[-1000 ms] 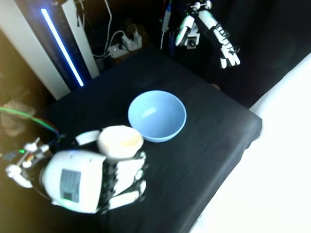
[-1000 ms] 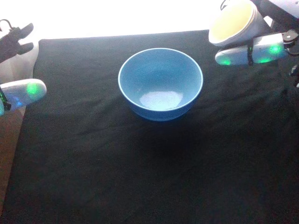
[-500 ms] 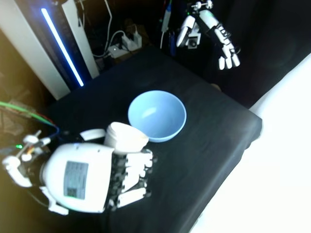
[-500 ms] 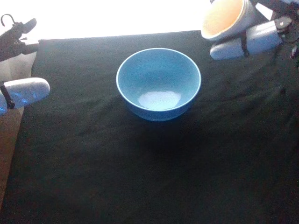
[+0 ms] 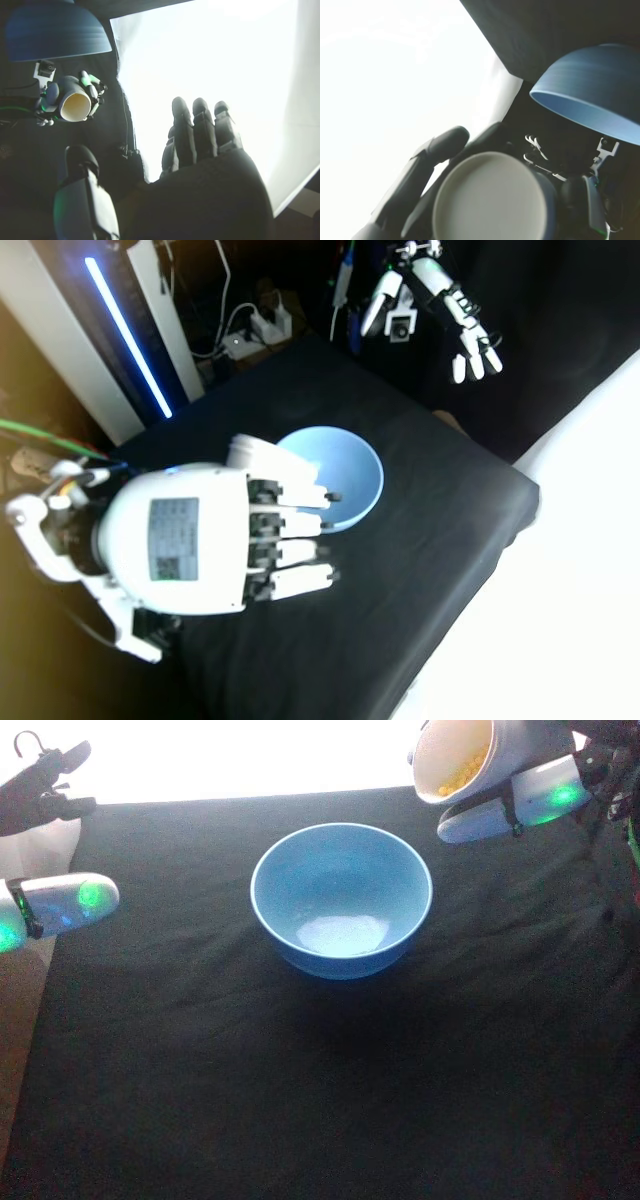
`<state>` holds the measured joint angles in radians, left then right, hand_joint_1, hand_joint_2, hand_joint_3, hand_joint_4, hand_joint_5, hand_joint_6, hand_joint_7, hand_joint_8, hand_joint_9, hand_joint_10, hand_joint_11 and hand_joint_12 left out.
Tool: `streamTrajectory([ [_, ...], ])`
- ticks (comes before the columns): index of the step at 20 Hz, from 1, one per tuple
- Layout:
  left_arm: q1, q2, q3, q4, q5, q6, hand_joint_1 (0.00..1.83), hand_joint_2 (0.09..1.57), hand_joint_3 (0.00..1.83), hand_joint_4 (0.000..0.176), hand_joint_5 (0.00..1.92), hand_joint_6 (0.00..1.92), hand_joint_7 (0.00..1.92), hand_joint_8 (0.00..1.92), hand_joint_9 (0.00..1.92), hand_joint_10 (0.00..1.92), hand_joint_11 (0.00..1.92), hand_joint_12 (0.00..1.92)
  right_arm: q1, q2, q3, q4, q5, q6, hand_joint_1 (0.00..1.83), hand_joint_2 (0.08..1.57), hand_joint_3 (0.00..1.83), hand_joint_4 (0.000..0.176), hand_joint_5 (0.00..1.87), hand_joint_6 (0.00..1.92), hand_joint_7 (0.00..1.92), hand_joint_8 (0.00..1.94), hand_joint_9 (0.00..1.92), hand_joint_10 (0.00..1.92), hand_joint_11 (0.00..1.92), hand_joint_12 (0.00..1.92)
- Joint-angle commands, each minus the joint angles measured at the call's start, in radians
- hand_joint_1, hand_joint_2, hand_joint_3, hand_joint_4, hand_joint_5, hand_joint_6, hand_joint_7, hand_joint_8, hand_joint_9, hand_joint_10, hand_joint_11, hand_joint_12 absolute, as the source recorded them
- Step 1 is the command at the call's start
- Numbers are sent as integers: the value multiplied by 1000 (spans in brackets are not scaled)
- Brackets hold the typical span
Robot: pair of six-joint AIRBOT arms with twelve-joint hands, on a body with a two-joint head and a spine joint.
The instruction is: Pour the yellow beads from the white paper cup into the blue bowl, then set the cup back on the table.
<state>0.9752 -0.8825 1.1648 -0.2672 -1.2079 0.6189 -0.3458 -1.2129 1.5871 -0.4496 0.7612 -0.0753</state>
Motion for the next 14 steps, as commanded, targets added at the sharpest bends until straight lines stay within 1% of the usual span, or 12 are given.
streamTrajectory([
  [1,-17,3,10,-11,-111,-5,381,914,6,126,80,2,458,0,234,3,0,0,30,6,3,29,89,7,1259,1100,3,0,948,835,1094,979,1104,939,778,1549],
  [3,-29,1,13,-1,-102,-5,372,890,0,142,85,4,472,6,243,6,0,0,42,-1,3,12,77,7,1278,1069,0,0,1045,658,1165,888,1146,814,805,1573],
  [4,-34,0,14,4,-97,-5,373,872,0,154,86,3,474,5,242,4,0,0,43,-6,3,8,75,7,1270,1076,1,0,1095,568,1093,1025,1024,1101,781,1714],
  [5,-39,-2,15,10,-92,-5,361,867,0,156,80,0,475,5,237,2,0,0,44,-12,4,3,73,7,1252,1091,2,0,1085,601,1037,1098,846,1149,543,1795],
  [6,-45,-6,18,17,-85,-5,355,873,0,140,74,0,479,6,236,1,0,0,45,-19,6,0,72,7,1079,1117,2,48,990,913,914,687,736,1108,506,1747],
  [7,-51,-11,21,23,-78,-5,360,865,0,142,79,2,480,5,233,0,0,0,46,-27,9,-3,72,7,1000,1138,2,150,921,1054,803,414,609,1095,450,1734],
  [8,-56,-15,23,27,-73,-5,345,871,0,133,73,0,475,3,254,8,10,4,47,-34,12,-5,72,7,913,1139,1,0,562,467,520,184,177,1055,89,1831],
  [9,-62,-19,26,32,-68,-5,349,865,0,137,88,6,496,10,292,21,52,23,49,-44,13,-12,72,7,841,1188,0,0,459,231,505,985,402,1637,446,1903],
  [10,-66,-19,26,36,-64,-5,346,865,0,132,89,6,495,8,302,23,58,26,51,-50,13,-19,72,7,1003,1189,0,0,562,140,713,1473,854,1864,947,1917],
  [11,-69,-20,27,39,-62,-5,352,865,0,136,87,4,486,3,287,14,35,16,53,-59,15,-29,71,7,1156,1190,0,0,887,812,728,1399,594,1350,474,1789],
  [13,-73,-20,27,43,-59,-5,363,863,0,137,83,1,495,5,236,0,4,2,67,-68,16,-62,57,7,1219,1140,2,0,915,915,976,1154,849,916,500,1603],
  [14,-74,-19,28,45,-57,-5,356,856,0,146,81,0,503,8,226,0,0,0,73,-69,15,-80,46,8,1090,1133,0,9,951,989,1115,583,951,740,475,1498],
])
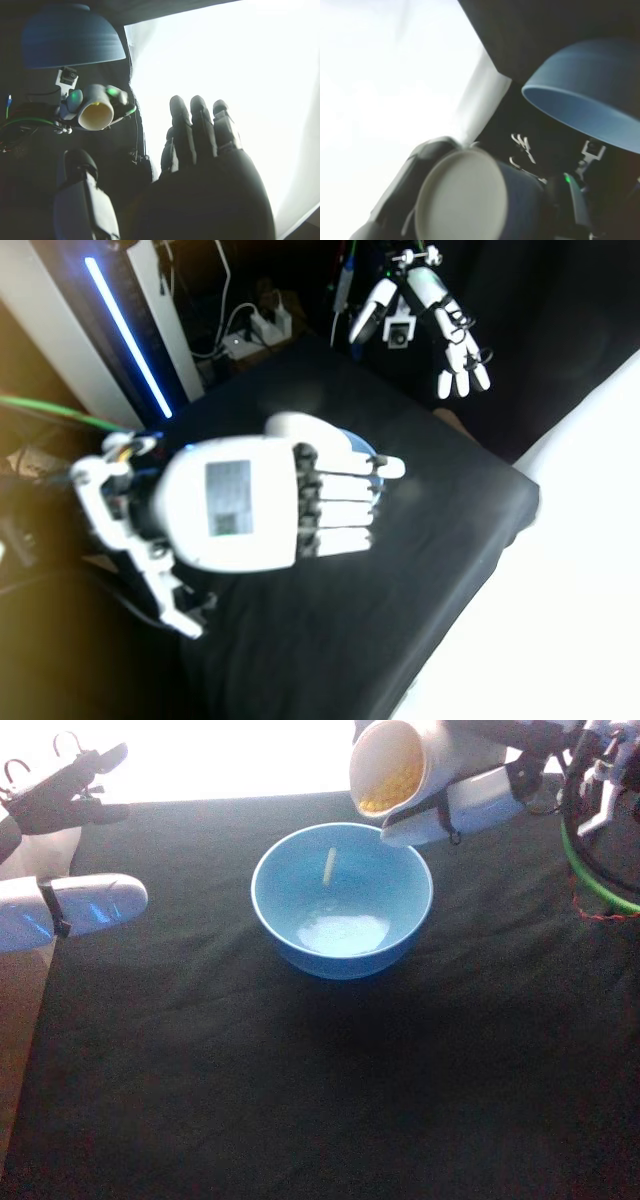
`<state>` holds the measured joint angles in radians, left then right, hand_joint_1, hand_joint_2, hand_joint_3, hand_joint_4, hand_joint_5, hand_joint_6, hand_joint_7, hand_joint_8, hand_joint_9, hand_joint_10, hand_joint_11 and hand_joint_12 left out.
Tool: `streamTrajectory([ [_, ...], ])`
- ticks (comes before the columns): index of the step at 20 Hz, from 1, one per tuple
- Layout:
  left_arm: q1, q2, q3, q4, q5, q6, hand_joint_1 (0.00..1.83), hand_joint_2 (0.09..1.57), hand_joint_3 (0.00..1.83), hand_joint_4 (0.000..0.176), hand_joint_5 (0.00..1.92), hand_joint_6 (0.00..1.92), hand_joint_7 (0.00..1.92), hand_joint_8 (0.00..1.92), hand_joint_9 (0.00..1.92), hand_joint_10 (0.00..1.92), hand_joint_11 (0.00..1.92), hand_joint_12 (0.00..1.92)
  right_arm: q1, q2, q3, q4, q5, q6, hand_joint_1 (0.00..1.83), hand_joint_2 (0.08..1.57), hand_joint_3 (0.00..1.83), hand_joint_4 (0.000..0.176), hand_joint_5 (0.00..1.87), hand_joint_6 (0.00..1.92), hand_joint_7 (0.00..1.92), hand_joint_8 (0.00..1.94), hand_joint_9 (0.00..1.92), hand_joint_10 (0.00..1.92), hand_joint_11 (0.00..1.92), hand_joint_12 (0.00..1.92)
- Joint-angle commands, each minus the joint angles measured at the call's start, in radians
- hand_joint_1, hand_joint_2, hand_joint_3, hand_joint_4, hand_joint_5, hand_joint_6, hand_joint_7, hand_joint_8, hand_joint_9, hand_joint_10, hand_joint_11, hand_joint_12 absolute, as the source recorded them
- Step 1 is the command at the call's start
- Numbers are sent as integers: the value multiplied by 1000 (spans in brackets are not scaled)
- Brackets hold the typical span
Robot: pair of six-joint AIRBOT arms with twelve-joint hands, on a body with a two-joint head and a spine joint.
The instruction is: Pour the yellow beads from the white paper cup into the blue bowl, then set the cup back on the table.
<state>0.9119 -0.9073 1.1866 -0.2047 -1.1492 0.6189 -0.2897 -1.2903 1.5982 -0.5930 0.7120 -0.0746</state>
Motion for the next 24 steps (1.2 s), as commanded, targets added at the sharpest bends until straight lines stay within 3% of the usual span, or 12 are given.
streamTrajectory([
  [1,-11,5,6,-16,-116,-5,358,856,0,151,83,1,505,8,244,8,0,0,22,8,2,46,82,7,1228,1083,3,0,999,808,1168,778,1026,757,506,1489],
  [6,-11,6,5,-15,-115,-5,358,858,0,142,80,1,519,5,279,15,0,0,24,8,-3,-12,35,7,1288,1042,0,0,1041,720,1304,596,1364,304,723,1176],
  [9,-11,6,5,-15,-116,-5,362,869,4,136,89,4,532,7,305,19,13,6,24,8,-4,-32,23,7,1274,1045,1,0,1048,728,1282,603,1401,310,776,1330],
  [10,-11,6,5,-15,-115,-5,348,865,2,138,88,2,530,5,303,15,17,8,25,9,-5,-39,17,7,1283,1034,0,0,1105,604,1284,636,1343,754,894,1508],
  [12,-11,7,5,-15,-116,-5,351,872,4,139,87,1,515,0,311,15,27,12,28,9,-5,-58,1,7,1293,1021,0,0,1190,421,1280,679,1252,1413,1068,1803],
  [14,-11,7,4,-14,-116,-5,358,866,0,142,87,1,532,7,333,19,51,23,29,9,-7,-77,-10,7,1283,1016,0,0,1159,528,1335,528,1287,1673,1217,1898],
  [15,-11,7,4,-14,-115,-5,369,868,1,139,84,0,529,4,339,18,62,28,32,10,-9,-90,-18,7,1281,1018,0,0,1140,571,1347,486,1330,1734,1279,1916],
  [16,-11,7,4,-13,-115,-5,349,875,4,137,77,0,527,3,332,12,53,25,34,10,-10,-99,-24,7,1285,1021,0,0,1121,603,1346,488,1246,1553,1155,1809],
  [17,-11,7,4,-13,-115,-5,350,872,2,140,77,0,523,1,325,8,48,23,36,10,-13,-105,-28,7,1281,1022,0,0,1120,617,1344,482,1235,1523,1143,1794],
  [20,-11,7,4,-13,-115,-5,348,862,0,141,87,3,516,0,332,7,42,21,40,12,-16,-121,-39,7,1276,1018,0,0,1121,641,1379,381,1320,1666,1255,1904],
  [21,-11,7,4,-13,-115,-5,347,869,1,129,84,2,519,1,336,8,46,23,42,12,-17,-127,-42,7,1273,1019,0,0,1112,667,1384,357,1383,1704,1360,1918],
  [24,-11,7,4,-13,-114,-5,370,881,5,120,84,1,534,6,383,21,122,57,47,13,-19,-139,-49,7,1277,1015,0,0,1149,581,1360,436,1321,1813,1324,1921],
])
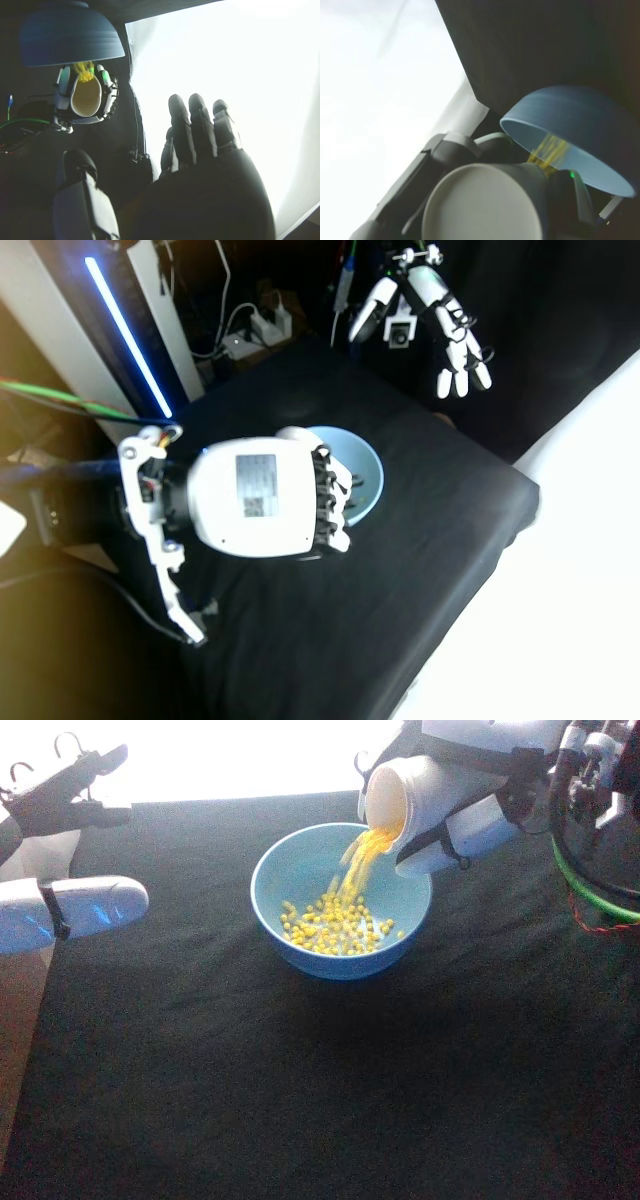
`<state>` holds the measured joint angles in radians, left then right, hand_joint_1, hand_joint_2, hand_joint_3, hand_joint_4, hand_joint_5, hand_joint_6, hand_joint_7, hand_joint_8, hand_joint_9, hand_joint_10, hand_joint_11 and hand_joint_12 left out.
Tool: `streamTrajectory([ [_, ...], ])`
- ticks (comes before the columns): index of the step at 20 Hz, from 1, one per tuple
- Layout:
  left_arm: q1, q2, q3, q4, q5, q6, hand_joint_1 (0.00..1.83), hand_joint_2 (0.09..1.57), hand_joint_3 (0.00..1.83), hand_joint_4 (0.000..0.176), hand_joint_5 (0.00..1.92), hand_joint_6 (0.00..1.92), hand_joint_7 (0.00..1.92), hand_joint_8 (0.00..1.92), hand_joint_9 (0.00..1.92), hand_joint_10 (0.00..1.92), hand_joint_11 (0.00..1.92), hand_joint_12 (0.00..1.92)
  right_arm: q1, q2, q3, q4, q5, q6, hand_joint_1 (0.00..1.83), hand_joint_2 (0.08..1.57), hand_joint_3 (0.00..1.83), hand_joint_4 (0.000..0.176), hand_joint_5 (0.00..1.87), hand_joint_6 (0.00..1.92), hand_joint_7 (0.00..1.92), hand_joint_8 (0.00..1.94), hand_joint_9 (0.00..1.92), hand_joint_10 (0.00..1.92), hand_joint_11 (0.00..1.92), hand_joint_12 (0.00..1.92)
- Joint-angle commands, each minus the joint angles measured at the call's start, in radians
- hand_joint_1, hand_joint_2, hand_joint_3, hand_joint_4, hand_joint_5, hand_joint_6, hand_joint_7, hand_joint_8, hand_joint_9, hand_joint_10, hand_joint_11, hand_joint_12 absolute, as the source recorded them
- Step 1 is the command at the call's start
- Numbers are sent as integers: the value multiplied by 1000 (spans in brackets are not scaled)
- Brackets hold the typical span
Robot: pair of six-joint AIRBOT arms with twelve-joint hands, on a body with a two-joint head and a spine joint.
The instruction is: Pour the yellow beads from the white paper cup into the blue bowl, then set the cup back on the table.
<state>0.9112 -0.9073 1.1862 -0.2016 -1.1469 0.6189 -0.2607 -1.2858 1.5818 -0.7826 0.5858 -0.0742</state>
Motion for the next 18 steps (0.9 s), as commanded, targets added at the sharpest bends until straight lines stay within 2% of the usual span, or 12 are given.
streamTrajectory([
  [1,-11,7,5,-16,-116,-5,353,881,4,124,83,0,536,5,365,11,84,41,21,9,-2,41,73,7,1292,1016,1,0,1232,337,1287,668,1338,1855,1357,1921],
  [2,-11,7,5,-16,-115,-5,351,886,6,122,82,0,539,6,366,10,81,40,23,10,-3,32,69,7,1289,1017,1,0,1233,345,1275,688,1325,1842,1344,1921],
  [3,-11,8,5,-15,-115,-5,346,878,2,125,85,1,543,7,372,11,86,43,27,11,-5,22,63,7,1152,1041,2,0,1172,606,1303,493,1306,1804,1318,1921],
  [4,-11,8,5,-14,-115,-5,346,877,1,123,86,1,543,5,359,4,64,34,32,14,-9,11,57,7,1261,1027,0,0,1201,440,1264,684,1246,1665,1189,1868],
  [5,-11,8,5,-14,-115,-5,351,877,0,129,84,0,541,4,352,1,57,31,35,16,-11,7,55,7,1284,1022,0,0,1210,395,1264,710,1271,1726,1213,1910],
  [8,-11,7,5,-14,-114,-5,361,889,3,135,81,0,544,3,344,0,47,28,40,17,-13,-2,50,7,1273,1017,0,0,1208,450,1278,634,1280,1908,1324,1921],
  [10,-11,7,5,-14,-114,-5,348,893,4,129,72,0,534,0,340,0,43,27,41,18,-13,-4,48,7,1267,1022,0,0,1173,548,1284,585,1243,1720,1221,1921],
  [11,-11,7,6,-14,-113,-5,352,890,2,137,71,0,519,0,335,0,45,28,42,18,-13,-7,47,7,1266,1022,0,0,1156,588,1298,552,1248,1685,1207,1917],
  [13,-12,6,6,-14,-113,-5,360,879,0,152,79,3,512,0,338,2,50,31,43,18,-13,-11,44,7,1277,1022,0,0,1211,425,1254,708,1247,1722,1222,1921],
  [14,-12,6,6,-13,-113,-5,364,874,0,152,82,4,516,1,339,2,47,30,44,18,-13,-13,43,7,1282,1021,0,0,1228,376,1248,737,1278,1787,1277,1921],
  [15,-12,6,6,-13,-112,-5,364,877,0,150,79,2,518,2,337,1,40,27,44,18,-13,-14,42,7,1263,1024,0,0,1169,564,1281,582,1267,1721,1239,1920],
  [18,-12,5,6,-13,-114,-5,338,882,0,133,76,1,551,14,355,13,53,34,44,19,-13,-5,42,7,1259,1033,1,0,1109,695,1297,512,1205,1513,1103,1782],
])
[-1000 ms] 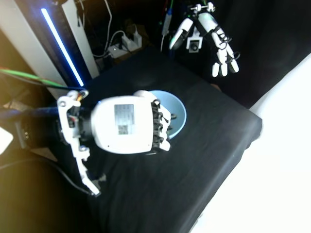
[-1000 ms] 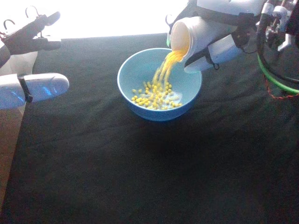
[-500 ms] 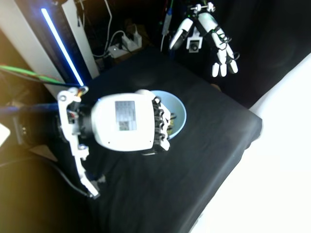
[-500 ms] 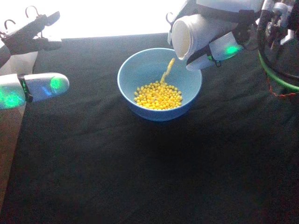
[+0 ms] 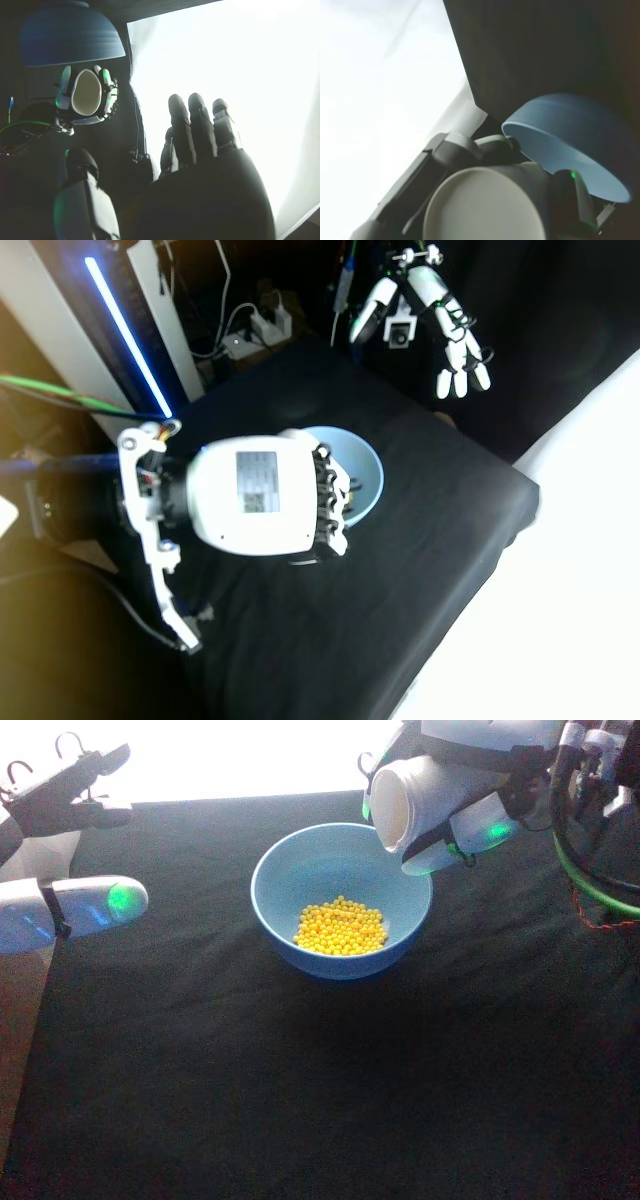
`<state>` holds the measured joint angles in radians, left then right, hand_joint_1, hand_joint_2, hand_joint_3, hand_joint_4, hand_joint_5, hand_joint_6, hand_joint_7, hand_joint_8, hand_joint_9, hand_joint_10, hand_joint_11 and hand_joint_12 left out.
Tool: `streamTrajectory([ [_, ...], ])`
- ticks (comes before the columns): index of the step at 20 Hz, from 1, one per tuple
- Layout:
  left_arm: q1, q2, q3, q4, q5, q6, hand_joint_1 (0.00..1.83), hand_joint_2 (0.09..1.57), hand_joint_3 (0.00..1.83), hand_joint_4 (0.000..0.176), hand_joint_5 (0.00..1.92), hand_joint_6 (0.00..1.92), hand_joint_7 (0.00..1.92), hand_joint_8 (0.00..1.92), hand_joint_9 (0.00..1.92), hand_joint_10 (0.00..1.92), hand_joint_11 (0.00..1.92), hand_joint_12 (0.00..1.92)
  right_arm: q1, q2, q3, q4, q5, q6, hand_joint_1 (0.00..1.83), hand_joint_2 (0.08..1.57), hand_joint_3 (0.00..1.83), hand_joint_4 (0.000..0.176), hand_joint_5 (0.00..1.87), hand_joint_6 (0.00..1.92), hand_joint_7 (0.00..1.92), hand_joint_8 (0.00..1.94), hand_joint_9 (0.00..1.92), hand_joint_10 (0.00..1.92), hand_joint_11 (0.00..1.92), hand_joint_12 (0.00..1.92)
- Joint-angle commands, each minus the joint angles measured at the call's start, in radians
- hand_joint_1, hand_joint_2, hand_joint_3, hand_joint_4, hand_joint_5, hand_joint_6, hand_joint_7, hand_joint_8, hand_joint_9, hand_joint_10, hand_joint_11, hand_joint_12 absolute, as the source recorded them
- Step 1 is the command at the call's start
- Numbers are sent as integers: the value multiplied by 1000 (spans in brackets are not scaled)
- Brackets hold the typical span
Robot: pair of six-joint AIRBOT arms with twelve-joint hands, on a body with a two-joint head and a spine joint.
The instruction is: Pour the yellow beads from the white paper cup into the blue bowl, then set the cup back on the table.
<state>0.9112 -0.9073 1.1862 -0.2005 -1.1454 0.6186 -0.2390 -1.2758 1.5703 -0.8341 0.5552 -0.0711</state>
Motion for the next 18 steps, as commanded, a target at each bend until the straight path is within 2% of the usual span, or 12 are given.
streamTrajectory([
  [1,-12,4,6,-14,-116,-4,330,878,0,131,73,0,561,15,370,17,70,42,22,12,-2,56,73,4,1257,1041,1,0,1078,754,1278,542,1162,1228,921,1613],
  [3,-12,4,6,-16,-122,-4,340,868,0,131,75,1,556,8,382,16,98,56,22,26,-3,108,88,4,1268,1050,0,0,1021,807,1289,559,1214,752,724,1368],
  [5,-12,3,6,-16,-122,-5,334,882,2,144,81,3,551,4,376,9,96,57,22,49,-3,172,121,4,1274,1048,0,0,1042,734,1273,626,1184,920,726,1536],
  [7,-12,3,6,-18,-115,-5,345,900,8,155,84,2,515,2,394,13,198,108,15,89,-2,261,166,4,1270,1064,0,0,985,841,1250,656,1126,665,622,1357],
  [8,-13,2,5,-24,-114,-6,342,902,6,158,85,2,514,2,402,14,220,124,-16,105,-2,339,205,4,1168,1125,0,0,952,984,1261,297,1145,412,568,1213],
  [9,-12,2,4,-27,-116,-6,349,908,8,152,81,0,515,3,404,13,224,129,-37,112,-2,386,229,4,1264,1045,0,0,1032,798,1399,281,1292,243,666,1129],
  [11,-7,1,2,-34,-120,-6,347,922,10,128,76,0,507,0,397,7,205,130,-94,128,-1,492,289,3,1090,1127,5,0,961,1000,1267,47,1198,100,434,1166],
  [12,-2,1,0,-37,-124,-6,347,927,9,128,78,1,511,2,394,5,191,127,-139,132,3,560,328,3,1211,1085,0,0,996,891,1206,568,1168,56,428,1234],
  [13,0,1,-1,-39,-127,-6,348,929,9,130,80,1,505,0,398,6,189,129,-173,134,5,616,356,3,1120,1117,0,0,982,959,1162,269,1124,22,513,1151],
  [15,6,1,-3,-46,-131,-6,350,937,10,117,79,1,504,0,407,9,183,131,-249,128,14,725,414,3,1219,1085,4,37,1019,906,1105,774,1095,7,640,877],
  [17,8,1,-4,-49,-135,-7,340,950,11,108,75,0,508,2,424,13,190,140,-294,121,17,789,447,4,1220,1090,4,46,1023,931,1066,826,1087,2,697,669],
  [18,14,1,-6,-52,-139,-7,337,939,5,127,81,2,507,2,395,2,177,137,-318,114,21,822,461,4,1223,1090,0,41,1057,894,1042,846,1062,1,710,631],
])
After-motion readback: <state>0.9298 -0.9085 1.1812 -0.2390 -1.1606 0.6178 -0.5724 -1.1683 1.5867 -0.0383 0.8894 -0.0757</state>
